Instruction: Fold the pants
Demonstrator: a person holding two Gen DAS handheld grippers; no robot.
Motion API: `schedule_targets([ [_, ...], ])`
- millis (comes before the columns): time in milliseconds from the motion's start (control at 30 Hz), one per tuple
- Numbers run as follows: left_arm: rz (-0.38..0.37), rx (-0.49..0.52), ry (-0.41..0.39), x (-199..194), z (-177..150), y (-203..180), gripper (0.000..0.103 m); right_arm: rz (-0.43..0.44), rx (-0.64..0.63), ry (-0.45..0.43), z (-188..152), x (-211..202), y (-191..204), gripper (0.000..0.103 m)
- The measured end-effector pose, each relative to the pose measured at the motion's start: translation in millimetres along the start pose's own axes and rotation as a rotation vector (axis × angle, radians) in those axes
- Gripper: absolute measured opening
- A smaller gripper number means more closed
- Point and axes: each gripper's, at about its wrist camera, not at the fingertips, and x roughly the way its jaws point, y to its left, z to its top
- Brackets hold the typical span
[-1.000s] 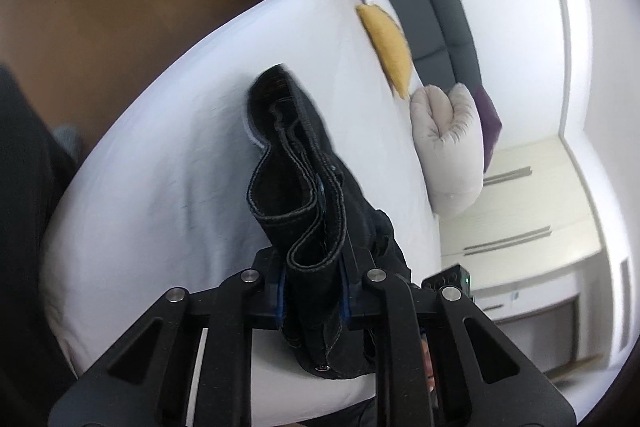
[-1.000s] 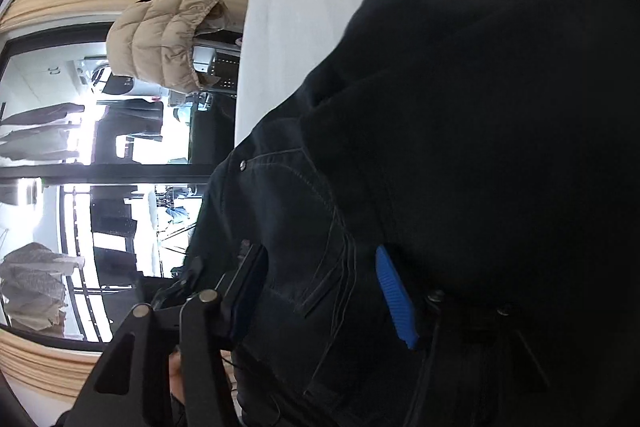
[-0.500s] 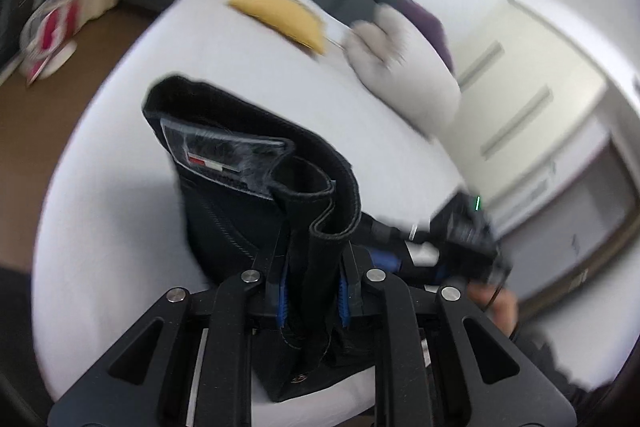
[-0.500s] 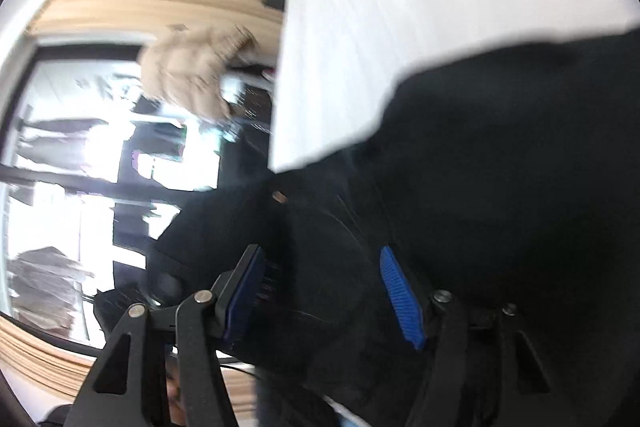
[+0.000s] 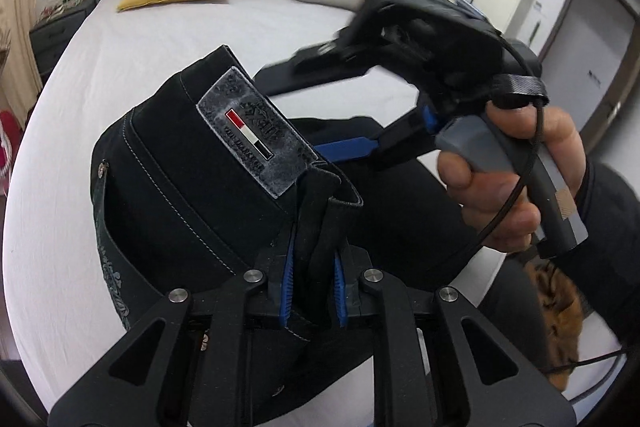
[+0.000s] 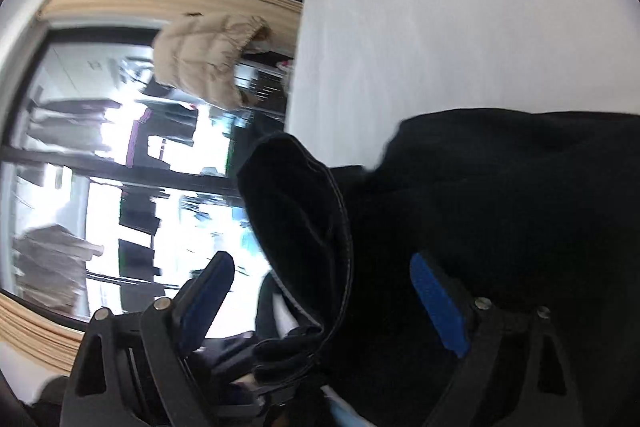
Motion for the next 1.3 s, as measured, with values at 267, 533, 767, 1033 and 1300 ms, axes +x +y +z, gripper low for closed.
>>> schedule_targets([
  [267,0.038,0.117,-0.011,-7.0,-34.6,-27.1,0.014,-0.009,-0.021,0.022,10.5,10.3,-9.4,0.035],
  [533,-0.019,0.172,-0.004,14.4,-27.9,-63.9,0.013,-0.102,-0.057,-0.028,0.1,-26.2,-13.1,0.016],
  [767,-0.090,0.225,-0.002,39.9,-16.0,-112.3,0.013,-0.148,-0.013,-0.093,-11.3,-77.8,-43.4,0.016],
  [1033,-0.119,0.266,0.036,74.2,1.2,-161.8,0.014,-0.176,0.019,-0.132,-14.3,-109.7,-72.4,0.015],
  [1300,-0.124,0.277,0.056,91.9,17.4,-177.6,0.013,-0.184,0.030,-0.144,-5.8,-114.0,-82.7,0.015],
])
